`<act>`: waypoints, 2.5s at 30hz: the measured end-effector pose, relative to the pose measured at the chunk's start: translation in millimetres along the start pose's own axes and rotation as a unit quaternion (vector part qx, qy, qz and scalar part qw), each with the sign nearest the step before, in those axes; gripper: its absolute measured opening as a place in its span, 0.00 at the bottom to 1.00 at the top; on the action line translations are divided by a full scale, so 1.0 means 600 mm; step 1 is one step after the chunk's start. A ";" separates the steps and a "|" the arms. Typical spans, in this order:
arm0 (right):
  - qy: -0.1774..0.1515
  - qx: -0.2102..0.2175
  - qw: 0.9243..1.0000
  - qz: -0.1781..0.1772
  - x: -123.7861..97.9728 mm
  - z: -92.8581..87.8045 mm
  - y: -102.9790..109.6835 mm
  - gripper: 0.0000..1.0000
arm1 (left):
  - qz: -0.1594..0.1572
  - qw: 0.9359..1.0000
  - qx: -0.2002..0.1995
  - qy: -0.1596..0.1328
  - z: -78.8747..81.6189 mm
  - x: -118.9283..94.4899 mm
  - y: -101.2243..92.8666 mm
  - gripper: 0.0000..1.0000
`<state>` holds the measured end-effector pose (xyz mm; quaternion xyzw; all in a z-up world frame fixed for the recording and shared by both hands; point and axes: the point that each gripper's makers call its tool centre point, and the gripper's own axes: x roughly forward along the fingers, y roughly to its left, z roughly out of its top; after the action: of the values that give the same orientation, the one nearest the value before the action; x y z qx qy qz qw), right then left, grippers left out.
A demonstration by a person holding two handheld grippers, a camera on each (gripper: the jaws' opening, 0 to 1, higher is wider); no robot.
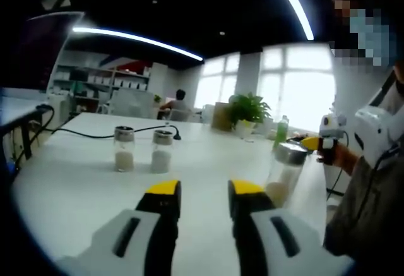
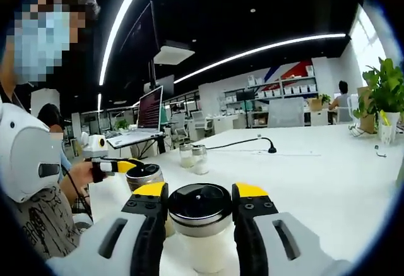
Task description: Rotate the seasoning bottle until the label or dispensing opening points toward the visible target arrow and the bottle remains upright within the marked orientation range
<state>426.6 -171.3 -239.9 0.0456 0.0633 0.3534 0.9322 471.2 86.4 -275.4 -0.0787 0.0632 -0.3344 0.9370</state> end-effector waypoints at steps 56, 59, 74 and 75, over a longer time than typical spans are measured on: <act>0.059 0.006 0.975 0.214 -0.002 -0.007 0.016 0.40 | 0.001 1.000 -0.001 0.010 -0.011 0.002 -0.009 0.32; 0.063 0.008 0.972 0.228 -0.002 -0.008 0.015 0.40 | 0.002 1.000 0.000 0.011 -0.012 0.001 -0.008 0.32; 0.070 0.019 0.959 0.276 -0.013 -0.010 0.014 0.41 | 0.000 1.000 0.001 0.006 -0.005 -0.005 -0.007 0.32; 0.064 0.016 0.959 0.277 -0.014 -0.009 0.015 0.41 | -0.001 1.000 0.002 0.006 -0.005 -0.005 -0.009 0.32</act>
<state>413.7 -170.2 -243.5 0.0535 0.1130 0.5992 0.7908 465.0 83.8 -277.3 -0.0752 0.0686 -0.3363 0.9363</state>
